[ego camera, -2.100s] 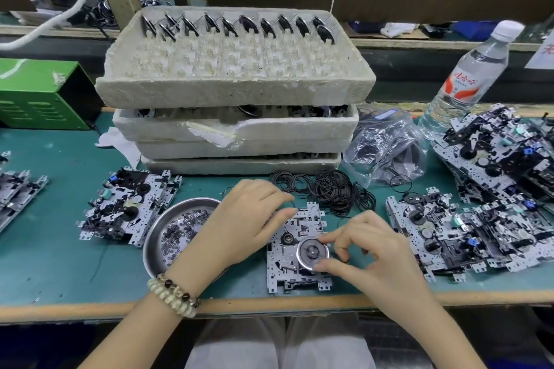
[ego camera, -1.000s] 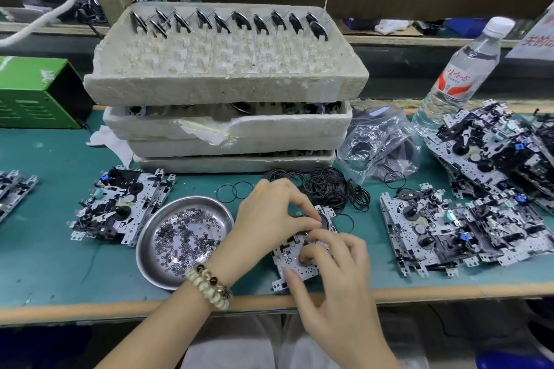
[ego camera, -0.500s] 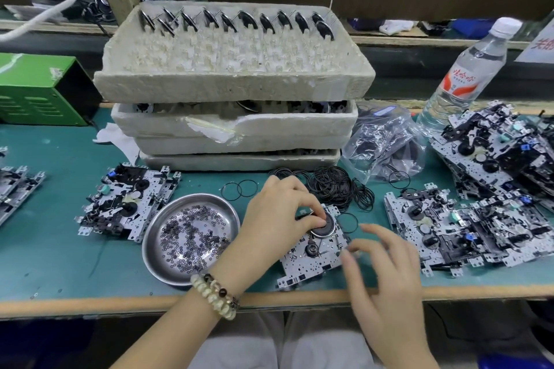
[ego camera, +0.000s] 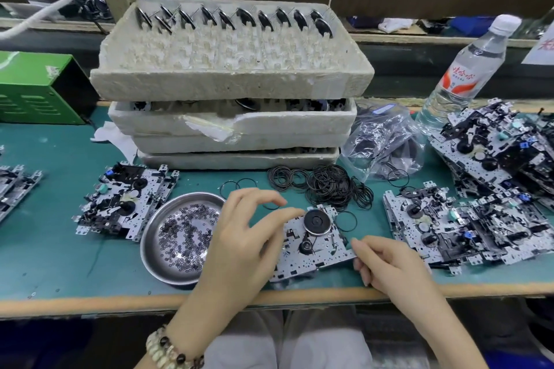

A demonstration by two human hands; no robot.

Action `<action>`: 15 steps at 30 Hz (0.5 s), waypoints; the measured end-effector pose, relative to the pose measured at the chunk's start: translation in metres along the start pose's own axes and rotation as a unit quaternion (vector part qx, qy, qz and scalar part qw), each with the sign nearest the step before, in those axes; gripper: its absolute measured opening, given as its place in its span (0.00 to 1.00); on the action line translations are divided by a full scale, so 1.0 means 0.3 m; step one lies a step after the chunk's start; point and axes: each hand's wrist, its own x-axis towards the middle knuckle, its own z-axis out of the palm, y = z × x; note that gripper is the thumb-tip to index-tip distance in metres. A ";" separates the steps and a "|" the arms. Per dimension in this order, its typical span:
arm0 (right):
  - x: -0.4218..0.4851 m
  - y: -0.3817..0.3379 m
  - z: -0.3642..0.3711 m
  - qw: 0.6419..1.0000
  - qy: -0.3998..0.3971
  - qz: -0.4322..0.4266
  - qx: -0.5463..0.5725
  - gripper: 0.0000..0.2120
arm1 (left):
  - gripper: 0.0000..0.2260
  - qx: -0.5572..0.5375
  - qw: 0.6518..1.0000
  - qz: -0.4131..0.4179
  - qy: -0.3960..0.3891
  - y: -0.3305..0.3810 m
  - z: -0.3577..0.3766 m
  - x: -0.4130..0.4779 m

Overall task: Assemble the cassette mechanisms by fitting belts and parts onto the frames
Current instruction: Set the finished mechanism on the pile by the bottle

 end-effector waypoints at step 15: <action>-0.125 -0.342 0.176 0.817 0.170 -0.292 -0.467 0.08 | 0.09 0.025 0.972 -0.110 0.206 -0.030 -0.205 -0.114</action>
